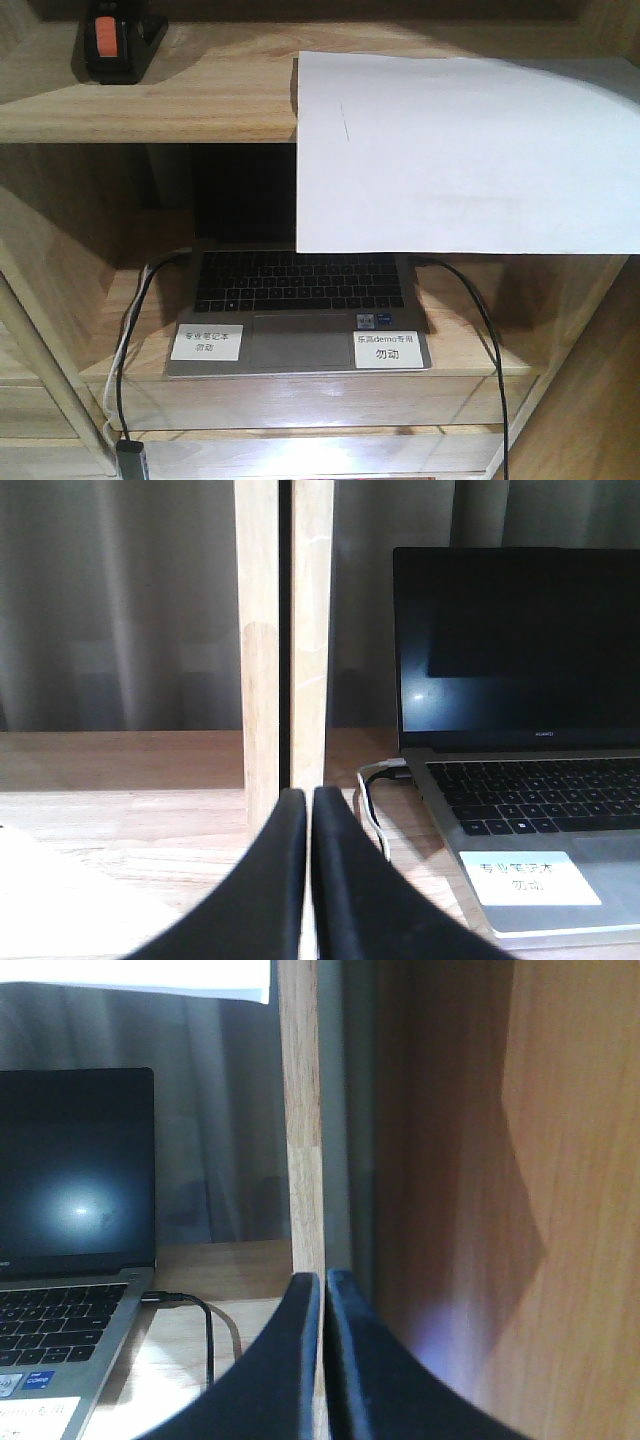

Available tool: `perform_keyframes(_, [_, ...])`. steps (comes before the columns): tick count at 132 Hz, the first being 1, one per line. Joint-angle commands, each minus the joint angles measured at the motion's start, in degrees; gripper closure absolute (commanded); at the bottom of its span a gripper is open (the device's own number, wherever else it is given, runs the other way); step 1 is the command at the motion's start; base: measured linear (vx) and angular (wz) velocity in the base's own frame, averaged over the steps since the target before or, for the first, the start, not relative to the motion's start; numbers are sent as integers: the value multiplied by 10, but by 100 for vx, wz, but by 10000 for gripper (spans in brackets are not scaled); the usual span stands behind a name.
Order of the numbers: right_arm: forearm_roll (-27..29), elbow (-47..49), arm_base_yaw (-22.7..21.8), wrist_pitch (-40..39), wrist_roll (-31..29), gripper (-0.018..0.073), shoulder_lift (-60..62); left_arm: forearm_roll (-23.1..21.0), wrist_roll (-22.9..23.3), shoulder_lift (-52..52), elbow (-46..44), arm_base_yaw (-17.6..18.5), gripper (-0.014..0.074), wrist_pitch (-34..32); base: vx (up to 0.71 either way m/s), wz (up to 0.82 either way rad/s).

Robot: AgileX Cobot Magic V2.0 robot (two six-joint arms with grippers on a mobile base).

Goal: Grab stapler and paper to desk for stapling

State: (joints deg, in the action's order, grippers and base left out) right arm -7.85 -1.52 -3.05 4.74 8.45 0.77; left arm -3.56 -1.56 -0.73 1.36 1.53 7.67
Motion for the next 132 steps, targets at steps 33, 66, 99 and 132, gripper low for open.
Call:
perform_keyframes(33, [-3, -3, -4, -41, -1, 565, 4, -1, 5, -9, 6, 0, 603, -41, 0, 0])
perform_keyframes(66, [-3, -3, -4, -41, -1, 565, 4, -1, 5, -9, 6, 0, 603, -41, 0, 0])
perform_keyframes(99, [-3, -3, -4, -41, -1, 565, 4, -1, 5, -9, 6, 0, 603, -41, 0, 0])
perform_keyframes(132, [-3, -3, -4, -43, -1, 565, 4, -1, 5, -9, 6, 0, 603, -41, 0, 0])
